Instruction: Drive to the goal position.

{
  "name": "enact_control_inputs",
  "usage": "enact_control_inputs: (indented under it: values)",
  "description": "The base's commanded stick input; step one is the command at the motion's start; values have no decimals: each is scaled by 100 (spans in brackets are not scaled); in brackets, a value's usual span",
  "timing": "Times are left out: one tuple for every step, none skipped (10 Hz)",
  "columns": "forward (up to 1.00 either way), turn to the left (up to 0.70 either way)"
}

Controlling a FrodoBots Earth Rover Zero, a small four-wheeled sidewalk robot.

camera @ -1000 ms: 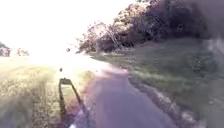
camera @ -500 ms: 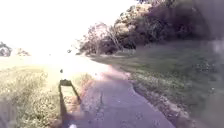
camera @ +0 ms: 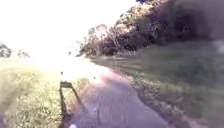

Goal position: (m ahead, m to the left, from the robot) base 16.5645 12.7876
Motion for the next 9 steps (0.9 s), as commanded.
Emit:
enact_control_inputs:
  values:
    - [85,0]
    - [85,0]
    - [85,0]
    - [85,0]
    - [85,0]
    - [85,0]
    - [85,34]
    - [85,34]
    - [85,20]
